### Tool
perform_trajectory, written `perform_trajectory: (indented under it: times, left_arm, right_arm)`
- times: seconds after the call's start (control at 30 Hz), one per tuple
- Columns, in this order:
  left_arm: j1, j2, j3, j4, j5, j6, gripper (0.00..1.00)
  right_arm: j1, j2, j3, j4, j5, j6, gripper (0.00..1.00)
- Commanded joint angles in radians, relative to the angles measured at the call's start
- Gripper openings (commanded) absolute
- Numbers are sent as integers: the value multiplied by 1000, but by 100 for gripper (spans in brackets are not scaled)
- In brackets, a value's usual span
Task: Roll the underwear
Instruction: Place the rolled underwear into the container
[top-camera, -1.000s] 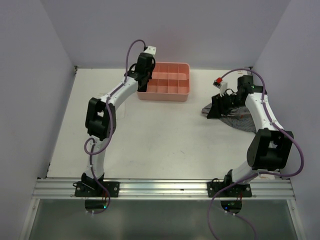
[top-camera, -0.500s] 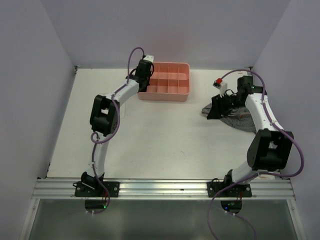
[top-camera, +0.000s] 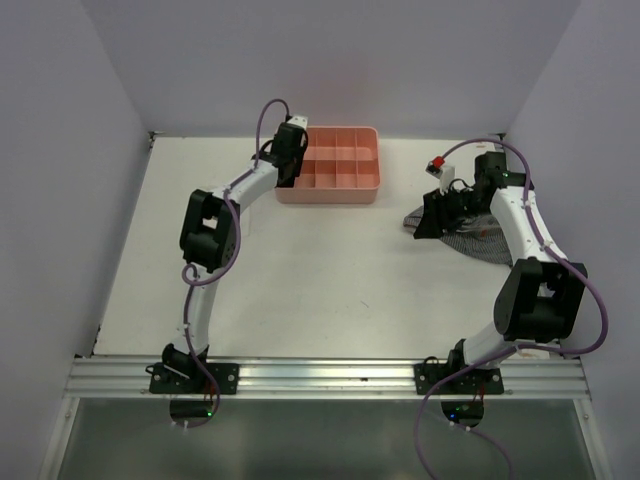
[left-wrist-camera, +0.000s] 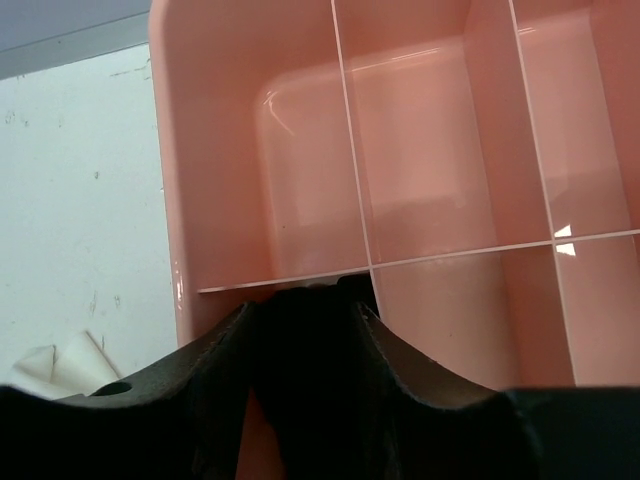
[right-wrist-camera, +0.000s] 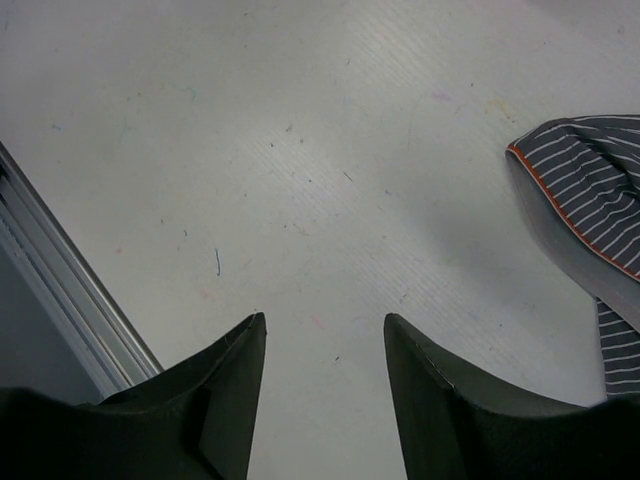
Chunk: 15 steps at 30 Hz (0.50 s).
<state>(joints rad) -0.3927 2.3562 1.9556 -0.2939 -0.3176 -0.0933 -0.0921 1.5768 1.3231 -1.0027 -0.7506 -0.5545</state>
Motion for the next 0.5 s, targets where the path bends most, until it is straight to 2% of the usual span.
perform_trajectory:
  times: [0.0, 0.27, 0.37, 0.47]
  left_arm:
    - [8, -21, 8, -34, 41, -14, 50]
    - [8, -190, 25, 93, 67, 72, 60]
    - [3, -273, 38, 107, 124, 121, 66]
    - [-1, -337, 36, 58, 208, 157, 78]
  right_arm:
    - [-5, -32, 16, -16, -15, -7, 54]
    - [-5, -40, 31, 19, -24, 11, 54]
    - [-3, -43, 34, 53, -21, 25, 54]
    - [-3, -28, 50, 70, -16, 31, 55]
